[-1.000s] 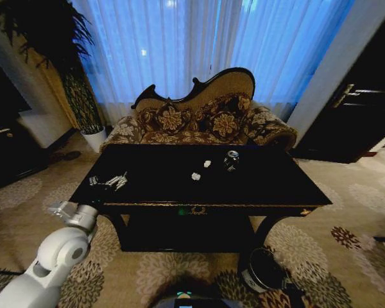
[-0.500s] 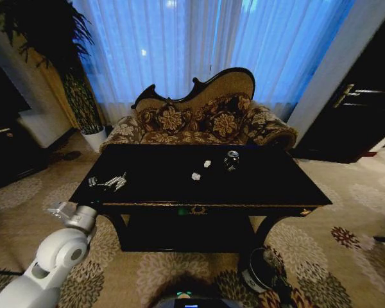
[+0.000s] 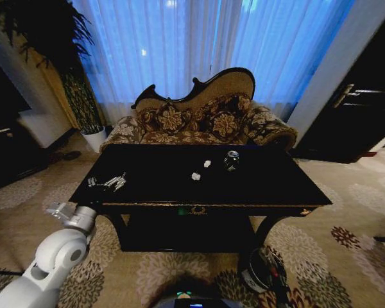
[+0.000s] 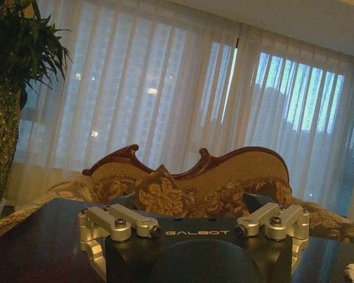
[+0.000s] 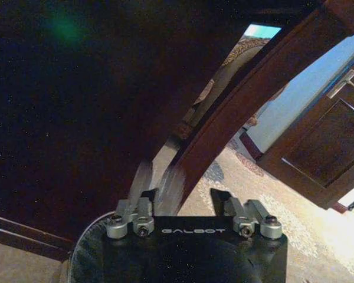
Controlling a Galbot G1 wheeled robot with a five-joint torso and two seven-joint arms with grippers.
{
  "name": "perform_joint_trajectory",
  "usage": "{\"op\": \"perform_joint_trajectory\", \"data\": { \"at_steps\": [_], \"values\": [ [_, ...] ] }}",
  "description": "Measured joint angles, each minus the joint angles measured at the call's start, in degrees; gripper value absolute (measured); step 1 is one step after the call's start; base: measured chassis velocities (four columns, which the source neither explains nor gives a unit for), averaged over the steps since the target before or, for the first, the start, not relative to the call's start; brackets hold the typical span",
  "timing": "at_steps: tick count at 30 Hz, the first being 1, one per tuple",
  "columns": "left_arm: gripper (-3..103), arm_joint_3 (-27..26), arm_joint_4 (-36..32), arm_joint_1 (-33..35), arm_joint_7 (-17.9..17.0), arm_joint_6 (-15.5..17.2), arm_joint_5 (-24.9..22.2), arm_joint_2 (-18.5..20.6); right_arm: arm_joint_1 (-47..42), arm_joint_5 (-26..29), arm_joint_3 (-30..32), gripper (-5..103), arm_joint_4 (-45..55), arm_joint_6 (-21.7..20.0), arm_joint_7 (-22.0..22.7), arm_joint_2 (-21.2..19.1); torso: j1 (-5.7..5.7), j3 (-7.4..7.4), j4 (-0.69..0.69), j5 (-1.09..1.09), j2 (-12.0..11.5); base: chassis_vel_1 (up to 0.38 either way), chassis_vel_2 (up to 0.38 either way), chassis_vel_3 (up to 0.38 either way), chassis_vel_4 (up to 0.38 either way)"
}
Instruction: Move to the front of the table and place the trash on the table into the trash bin.
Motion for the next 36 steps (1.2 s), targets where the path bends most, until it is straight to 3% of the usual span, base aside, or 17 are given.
{"op": "perform_joint_trajectory", "data": {
  "at_steps": [1,2,4,7,9,11,13,23,29,36],
  "values": [
    [100,0.0,0.0,0.0,0.0,0.0,0.0,0.0,0.0,0.0,0.0,51,0.0,0.0,0.0,0.0,0.00,0.00,0.00,0.00,0.0,0.000,0.000,0.000,0.000],
    [100,0.0,0.0,0.1,0.0,0.0,0.0,-0.1,0.0,0.0,0.0,62,0.1,0.0,0.1,0.0,0.00,0.00,0.00,0.00,0.0,0.000,0.000,0.000,0.000],
    [100,-0.1,0.0,0.2,0.0,0.0,0.0,-0.2,0.0,0.0,0.0,62,0.3,0.0,0.1,0.0,0.00,0.00,0.00,0.00,0.0,0.000,0.000,0.000,0.000],
    [100,-0.6,-0.3,0.6,0.0,0.0,0.0,-0.5,-0.4,0.3,0.1,78,1.3,0.0,0.2,0.0,0.00,0.00,0.01,0.01,0.0,0.000,0.000,0.000,0.000],
    [100,-0.7,-0.4,0.7,0.0,0.0,0.0,-0.7,-0.6,0.5,0.1,84,1.5,0.0,0.2,-0.1,0.00,0.00,0.01,0.01,0.0,0.000,0.000,0.000,0.000],
    [100,-1.2,-0.6,1.1,0.2,0.0,0.0,-1.1,-1.6,3.2,0.3,95,1.9,-0.1,0.2,-0.6,0.00,0.00,0.00,0.00,0.0,0.000,0.000,0.000,0.000],
    [100,-1.5,-0.6,1.2,0.3,0.0,0.0,-1.2,-2.1,4.9,0.5,98,1.9,-0.1,0.2,-1.0,0.00,0.00,0.00,0.00,0.0,0.000,0.000,0.000,0.000],
    [100,-2.1,-1.3,1.2,0.4,-0.1,-0.4,-1.3,-2.1,15.2,4.1,100,-1.3,-0.2,0.3,-4.0,0.00,0.00,0.00,0.01,0.0,0.000,0.000,0.000,0.000],
    [100,-4.8,-2.3,3.2,1.0,-0.7,-0.3,-2.9,-4.7,25.1,4.9,100,6.7,-3.5,-0.7,-5.0,0.00,0.00,0.00,-0.01,0.0,0.000,0.000,0.000,0.000],
    [100,-7.2,-1.8,5.5,3.3,-1.7,-0.2,-3.6,-7.4,31.1,6.2,100,13.7,-5.7,-1.2,-5.4,-0.01,-0.01,0.00,0.01,0.0,0.000,0.000,0.000,0.000]
  ]
}}
